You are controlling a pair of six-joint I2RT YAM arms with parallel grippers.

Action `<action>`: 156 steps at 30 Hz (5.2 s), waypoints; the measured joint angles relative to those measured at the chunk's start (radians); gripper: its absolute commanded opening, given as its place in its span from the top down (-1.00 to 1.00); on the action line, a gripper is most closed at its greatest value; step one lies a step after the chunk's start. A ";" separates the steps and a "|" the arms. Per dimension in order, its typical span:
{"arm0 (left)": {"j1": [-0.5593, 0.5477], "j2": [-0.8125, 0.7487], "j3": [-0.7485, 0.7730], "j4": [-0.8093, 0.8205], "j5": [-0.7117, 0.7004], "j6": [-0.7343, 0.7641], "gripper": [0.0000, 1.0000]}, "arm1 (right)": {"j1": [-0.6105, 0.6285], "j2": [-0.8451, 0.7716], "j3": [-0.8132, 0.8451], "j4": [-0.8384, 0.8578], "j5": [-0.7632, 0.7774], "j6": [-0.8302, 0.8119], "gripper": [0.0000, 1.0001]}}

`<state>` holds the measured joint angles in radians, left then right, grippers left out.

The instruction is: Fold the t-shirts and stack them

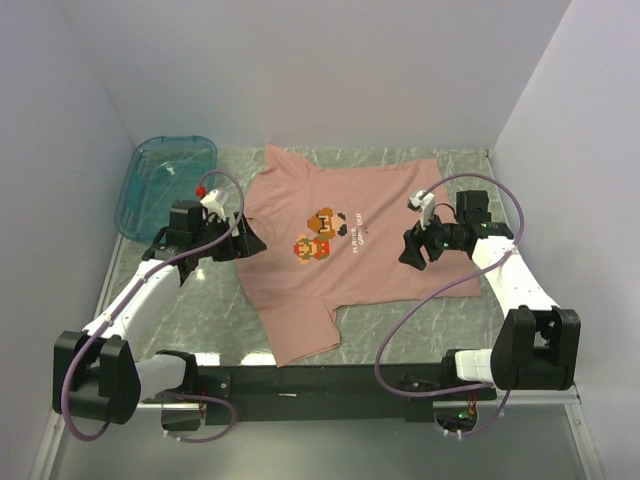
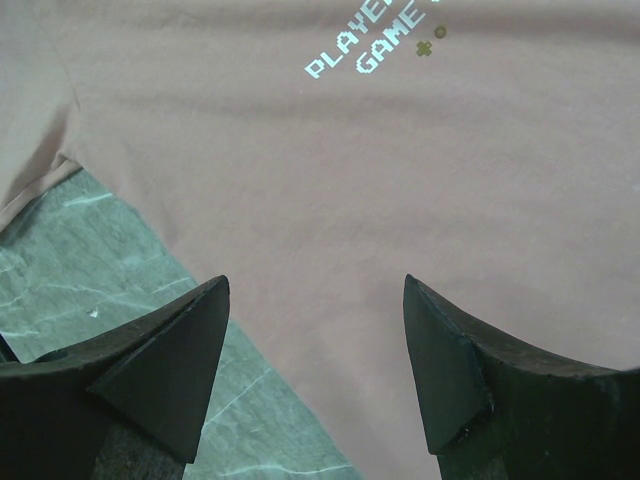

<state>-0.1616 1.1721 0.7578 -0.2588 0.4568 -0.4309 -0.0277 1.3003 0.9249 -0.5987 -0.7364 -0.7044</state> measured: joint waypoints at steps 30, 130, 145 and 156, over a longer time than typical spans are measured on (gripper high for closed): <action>0.000 0.018 0.000 -0.001 0.043 -0.004 -0.67 | -0.006 0.000 0.000 0.000 0.013 -0.017 -0.54; -0.344 -0.073 -0.195 -0.217 -0.294 -0.583 0.99 | 0.192 -0.195 -0.344 -0.153 0.565 -0.570 1.00; -0.432 -0.508 -0.196 -0.504 -0.007 -0.626 0.54 | 0.178 -0.611 -0.303 -0.645 0.602 -0.636 0.78; -0.435 -0.453 0.102 -0.647 -0.104 -0.494 -0.57 | 0.173 -0.523 -0.138 -0.557 0.569 -0.491 -0.12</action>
<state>-0.5964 0.7189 0.8600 -0.9058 0.3527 -0.9249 0.1452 0.7773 0.7864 -1.1557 -0.1673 -1.1957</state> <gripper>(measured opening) 0.760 0.558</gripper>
